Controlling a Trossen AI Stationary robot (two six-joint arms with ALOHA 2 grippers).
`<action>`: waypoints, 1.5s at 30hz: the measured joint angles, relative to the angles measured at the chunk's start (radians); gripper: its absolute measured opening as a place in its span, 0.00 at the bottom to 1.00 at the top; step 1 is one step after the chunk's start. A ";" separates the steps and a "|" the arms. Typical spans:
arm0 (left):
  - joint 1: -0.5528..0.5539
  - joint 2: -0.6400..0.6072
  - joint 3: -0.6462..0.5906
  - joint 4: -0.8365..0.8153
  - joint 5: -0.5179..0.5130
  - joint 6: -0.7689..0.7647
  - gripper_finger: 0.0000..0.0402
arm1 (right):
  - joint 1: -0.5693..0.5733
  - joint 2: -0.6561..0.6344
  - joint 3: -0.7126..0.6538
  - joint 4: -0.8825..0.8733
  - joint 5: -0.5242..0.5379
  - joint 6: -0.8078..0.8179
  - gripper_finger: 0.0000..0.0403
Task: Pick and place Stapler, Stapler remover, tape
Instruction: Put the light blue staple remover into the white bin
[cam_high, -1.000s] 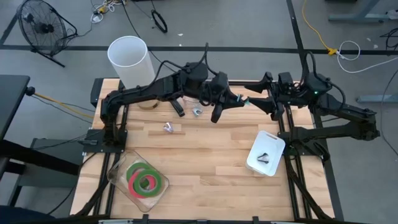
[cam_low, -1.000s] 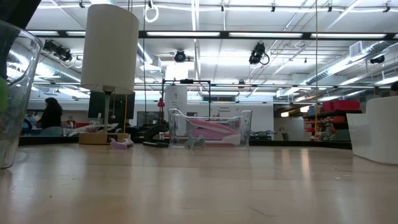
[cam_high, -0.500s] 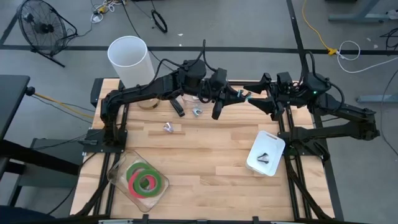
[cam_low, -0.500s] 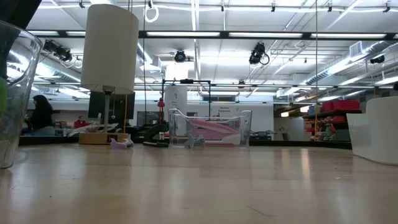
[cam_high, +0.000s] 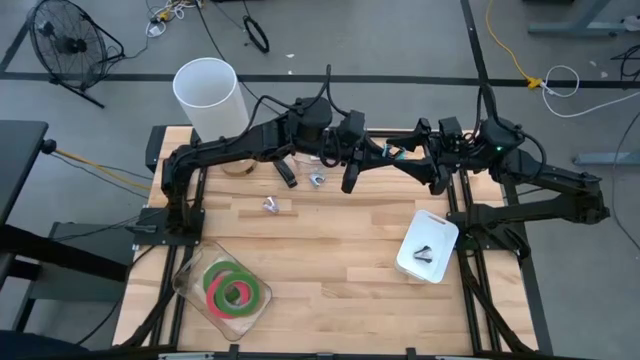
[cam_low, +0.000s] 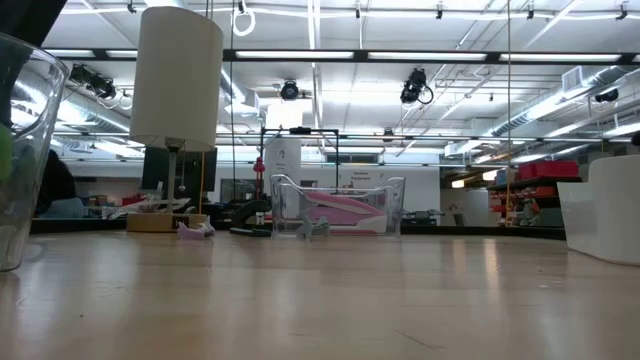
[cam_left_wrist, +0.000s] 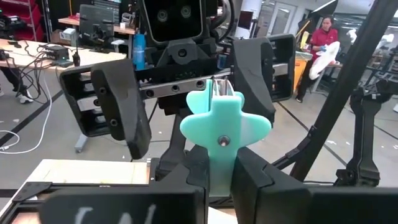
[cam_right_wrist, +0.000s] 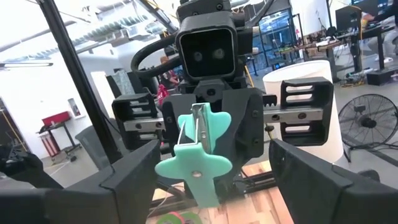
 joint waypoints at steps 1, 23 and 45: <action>0.000 0.000 0.000 0.000 0.000 0.000 0.10 | 0.000 0.000 0.000 0.000 0.000 0.000 0.74; 0.000 0.000 0.000 -0.006 -0.007 -0.007 0.11 | 0.000 -0.002 0.000 -0.003 -0.035 0.009 0.30; 0.000 0.000 0.000 -0.006 -0.014 -0.008 0.19 | 0.000 -0.001 0.000 -0.005 -0.051 -0.008 0.29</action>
